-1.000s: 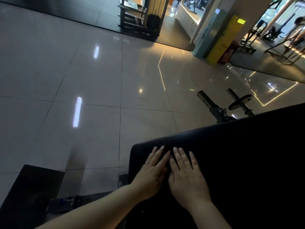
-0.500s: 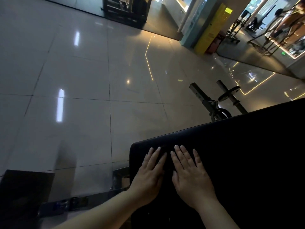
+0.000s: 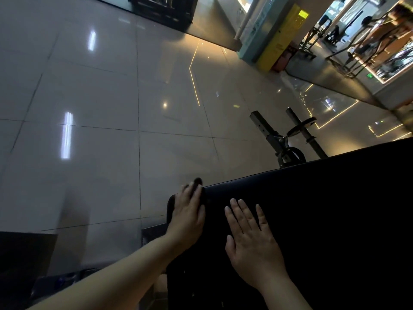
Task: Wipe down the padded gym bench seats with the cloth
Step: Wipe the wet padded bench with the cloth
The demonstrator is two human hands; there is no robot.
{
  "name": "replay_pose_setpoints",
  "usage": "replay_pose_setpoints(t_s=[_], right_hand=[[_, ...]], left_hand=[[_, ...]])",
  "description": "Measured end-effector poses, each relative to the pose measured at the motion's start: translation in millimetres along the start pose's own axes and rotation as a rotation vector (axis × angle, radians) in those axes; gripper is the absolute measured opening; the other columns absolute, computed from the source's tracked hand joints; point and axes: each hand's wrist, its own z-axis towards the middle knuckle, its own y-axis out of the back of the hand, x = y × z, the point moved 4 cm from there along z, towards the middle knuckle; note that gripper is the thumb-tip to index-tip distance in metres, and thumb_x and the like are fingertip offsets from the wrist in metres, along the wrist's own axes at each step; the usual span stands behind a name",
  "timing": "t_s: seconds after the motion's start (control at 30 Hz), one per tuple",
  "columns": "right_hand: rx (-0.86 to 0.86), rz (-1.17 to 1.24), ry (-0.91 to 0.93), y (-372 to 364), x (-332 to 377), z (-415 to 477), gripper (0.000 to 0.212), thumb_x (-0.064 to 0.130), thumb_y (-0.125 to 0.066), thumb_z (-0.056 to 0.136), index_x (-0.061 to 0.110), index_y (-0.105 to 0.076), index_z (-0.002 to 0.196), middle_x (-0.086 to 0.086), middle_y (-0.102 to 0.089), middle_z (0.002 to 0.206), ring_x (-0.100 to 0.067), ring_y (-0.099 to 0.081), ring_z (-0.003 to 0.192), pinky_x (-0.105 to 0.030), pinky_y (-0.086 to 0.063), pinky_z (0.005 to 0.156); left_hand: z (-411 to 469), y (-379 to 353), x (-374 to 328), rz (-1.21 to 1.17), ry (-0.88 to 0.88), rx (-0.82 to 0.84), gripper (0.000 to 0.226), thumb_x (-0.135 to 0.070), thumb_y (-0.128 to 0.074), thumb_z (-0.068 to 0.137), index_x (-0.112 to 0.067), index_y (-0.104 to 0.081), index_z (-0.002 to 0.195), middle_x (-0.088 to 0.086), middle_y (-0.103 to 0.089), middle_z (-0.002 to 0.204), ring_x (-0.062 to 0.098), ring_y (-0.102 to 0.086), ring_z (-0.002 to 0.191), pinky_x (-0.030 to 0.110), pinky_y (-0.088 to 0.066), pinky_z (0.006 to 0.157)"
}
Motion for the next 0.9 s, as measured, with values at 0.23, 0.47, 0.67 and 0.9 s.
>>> replay_pose_setpoints(t_s=[0.23,0.47,0.67,0.9], right_hand=[[0.039,0.02,-0.03,2,2,-2,0.064,0.04,-0.037,0.095,0.009,-0.043,0.151,-0.01,-0.028,0.164,-0.024,-0.024,0.153,-0.054,-0.018,0.118],[-0.016,0.04,-0.153,15,-8,-33,0.062,0.042,-0.038,0.093,0.01,-0.051,0.145,-0.005,-0.041,0.158,-0.023,-0.038,0.146,-0.049,-0.026,0.113],[-0.079,0.145,-0.248,21,-10,-47,0.059,0.035,-0.074,0.076,0.016,-0.054,0.129,-0.007,-0.059,0.141,-0.019,-0.039,0.138,-0.041,-0.016,0.116],[0.021,0.318,-0.327,31,-10,-59,0.051,0.03,-0.049,0.087,0.022,-0.056,0.137,0.005,-0.047,0.153,-0.008,-0.03,0.145,-0.031,-0.019,0.12]], left_hand=[[-24,-9,15,0.215,-0.093,-0.006,0.07,-0.06,-0.008,0.094,-0.032,0.01,0.156,-0.009,0.018,0.165,0.008,0.023,0.149,0.033,0.01,0.123],[34,-20,-67,0.194,-0.142,0.074,0.061,-0.036,-0.028,0.104,-0.024,-0.004,0.159,-0.001,0.008,0.167,0.019,0.018,0.152,0.042,0.005,0.124],[-13,-28,-74,0.401,-0.64,0.24,0.065,-0.047,-0.015,0.099,-0.027,0.005,0.158,-0.005,0.023,0.164,0.018,0.031,0.147,0.041,0.018,0.12],[24,-17,-58,0.254,-0.235,0.165,0.069,-0.053,-0.015,0.1,-0.024,0.006,0.159,-0.001,0.022,0.164,0.017,0.031,0.146,0.042,0.01,0.123]])
